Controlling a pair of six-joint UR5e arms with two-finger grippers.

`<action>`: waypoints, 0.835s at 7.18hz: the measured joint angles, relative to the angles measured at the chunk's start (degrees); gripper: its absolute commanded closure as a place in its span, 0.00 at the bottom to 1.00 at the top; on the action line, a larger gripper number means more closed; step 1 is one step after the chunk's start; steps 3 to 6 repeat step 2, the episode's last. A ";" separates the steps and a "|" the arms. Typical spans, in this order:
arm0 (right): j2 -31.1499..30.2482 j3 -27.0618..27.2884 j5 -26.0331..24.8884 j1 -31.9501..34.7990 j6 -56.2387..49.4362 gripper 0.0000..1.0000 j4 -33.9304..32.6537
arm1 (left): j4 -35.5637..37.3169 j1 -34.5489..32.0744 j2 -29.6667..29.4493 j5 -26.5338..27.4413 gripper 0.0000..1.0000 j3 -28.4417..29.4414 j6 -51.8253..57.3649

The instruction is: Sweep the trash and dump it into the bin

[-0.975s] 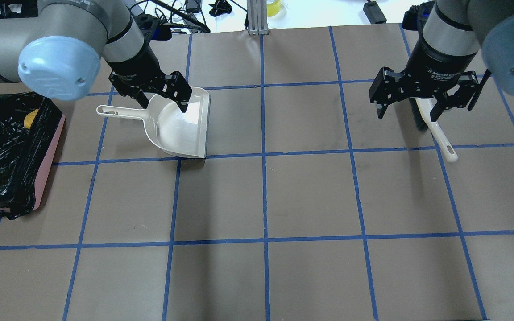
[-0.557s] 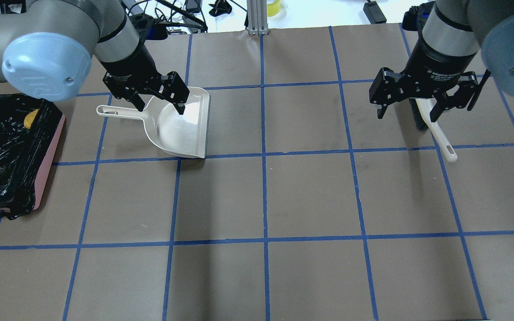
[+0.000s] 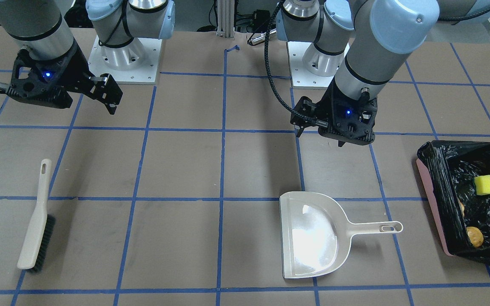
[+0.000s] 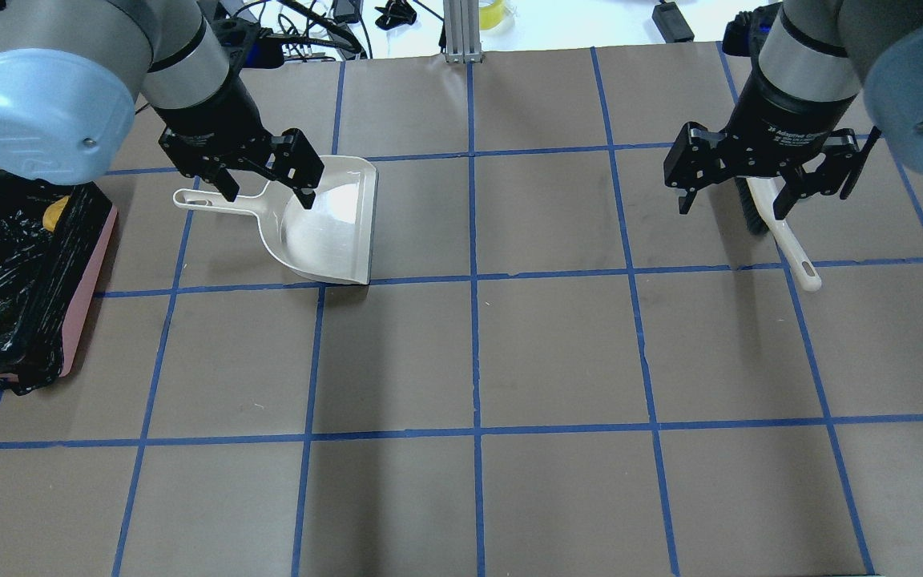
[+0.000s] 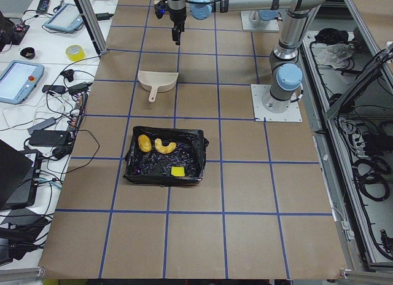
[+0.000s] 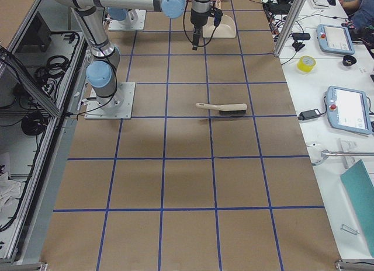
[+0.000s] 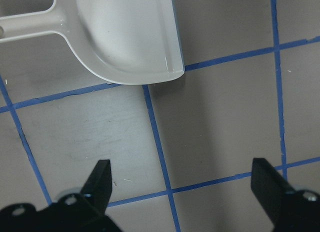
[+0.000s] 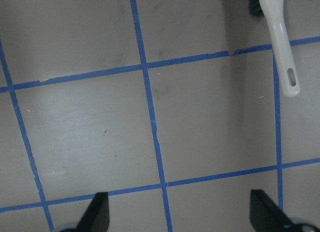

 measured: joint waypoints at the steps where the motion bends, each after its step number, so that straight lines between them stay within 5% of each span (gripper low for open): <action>1: -0.02 0.00 -0.02 0.00 0.00 0.00 0.00 | -0.09 -0.03 0.37 0.73 0.00 -0.05 -0.02; 6: -0.03 0.00 -0.02 0.00 -0.01 0.00 0.00 | -0.16 -0.03 0.63 0.87 0.00 -0.09 -0.06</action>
